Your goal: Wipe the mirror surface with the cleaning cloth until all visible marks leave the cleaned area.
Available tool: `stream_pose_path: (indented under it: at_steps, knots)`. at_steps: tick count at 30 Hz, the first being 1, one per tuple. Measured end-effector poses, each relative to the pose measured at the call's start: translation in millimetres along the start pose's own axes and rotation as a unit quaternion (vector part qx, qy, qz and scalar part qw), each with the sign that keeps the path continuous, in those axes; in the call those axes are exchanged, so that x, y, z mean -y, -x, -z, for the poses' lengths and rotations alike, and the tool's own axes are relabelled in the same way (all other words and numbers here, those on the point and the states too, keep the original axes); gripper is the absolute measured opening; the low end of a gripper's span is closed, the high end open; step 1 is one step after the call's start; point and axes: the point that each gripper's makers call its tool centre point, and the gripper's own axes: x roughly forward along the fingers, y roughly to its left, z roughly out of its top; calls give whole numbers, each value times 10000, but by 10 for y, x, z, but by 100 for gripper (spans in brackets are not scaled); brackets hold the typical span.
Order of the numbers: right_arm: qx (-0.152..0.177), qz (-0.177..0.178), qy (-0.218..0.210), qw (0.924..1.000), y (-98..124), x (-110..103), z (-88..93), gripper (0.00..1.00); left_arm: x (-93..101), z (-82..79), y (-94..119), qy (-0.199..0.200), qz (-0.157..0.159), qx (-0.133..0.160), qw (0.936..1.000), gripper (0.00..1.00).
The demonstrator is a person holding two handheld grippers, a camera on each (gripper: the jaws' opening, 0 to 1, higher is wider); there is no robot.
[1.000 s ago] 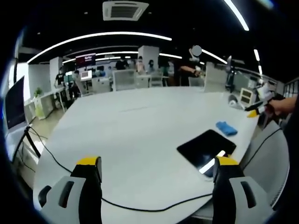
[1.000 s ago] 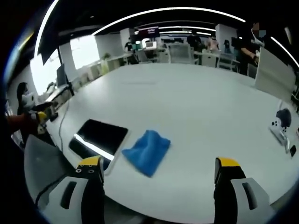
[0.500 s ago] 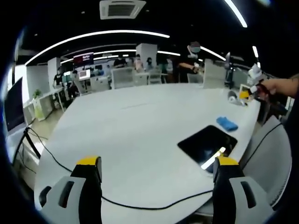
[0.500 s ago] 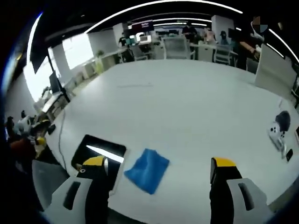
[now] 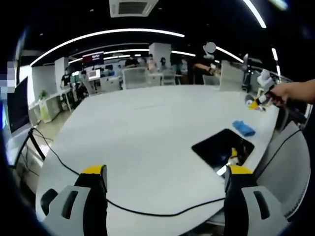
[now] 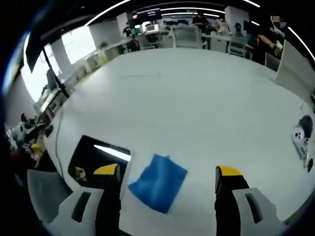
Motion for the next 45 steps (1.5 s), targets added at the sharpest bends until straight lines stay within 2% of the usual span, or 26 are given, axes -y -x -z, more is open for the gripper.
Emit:
stream_pose_path:
  at_steps: [2, 4, 10, 17, 20, 23, 26, 29, 30, 33, 38, 41, 45]
  knots:
    - [-8, -41, -3, 10000, -60, -31, 61, 61, 21, 17, -8, 27, 23, -20, 10000, 100]
    - [101, 105, -40, 9999, -144, 4, 88, 53, 53, 20, -10, 9, 35, -40, 10000, 100]
    - [82, 7, -115, 9999, -313, -62, 195, 49, 29, 26, -4, 30, 20, -38, 10000, 100]
    - [-74, -46, 17, 10000, -458, -108, 311, 34, 60, -36, 20, 9, 14, -29, 10000, 100]
    - [-39, -129, -201, 9997, -488, -142, 341, 29, 77, -52, 30, 23, -102, -43, 9999, 100]
    - [11, -176, -154, 9997, -527, -159, 346, 26, 129, -35, 96, -117, -149, -180, 9997, 100]
    - [-20, -144, 1, 9999, -591, -146, 390, 18, 144, -113, 190, 107, -353, -94, 9993, 100]
    - [-242, -4, 181, 9995, -601, -144, 529, 6, 147, -121, 256, 242, -602, -172, 9977, 100]
    - [17, 41, 494, 9988, -612, -152, 481, 5, 163, -151, 270, 235, -641, -136, 9976, 100]
    - [93, -35, 871, 9961, -625, -190, 487, 3, 231, -233, 304, 184, -739, -54, 9971, 100]
    - [11, -199, 418, 9989, -598, -170, 506, 2, 329, -220, 275, 202, -789, -24, 9967, 100]
    - [-54, -232, 343, 9991, -559, -175, 536, 2, 421, -136, 165, 114, -526, -124, 9985, 100]
    - [-155, -257, 458, 9985, -579, -176, 529, 5, 374, -91, 18, -108, -221, -183, 9995, 100]
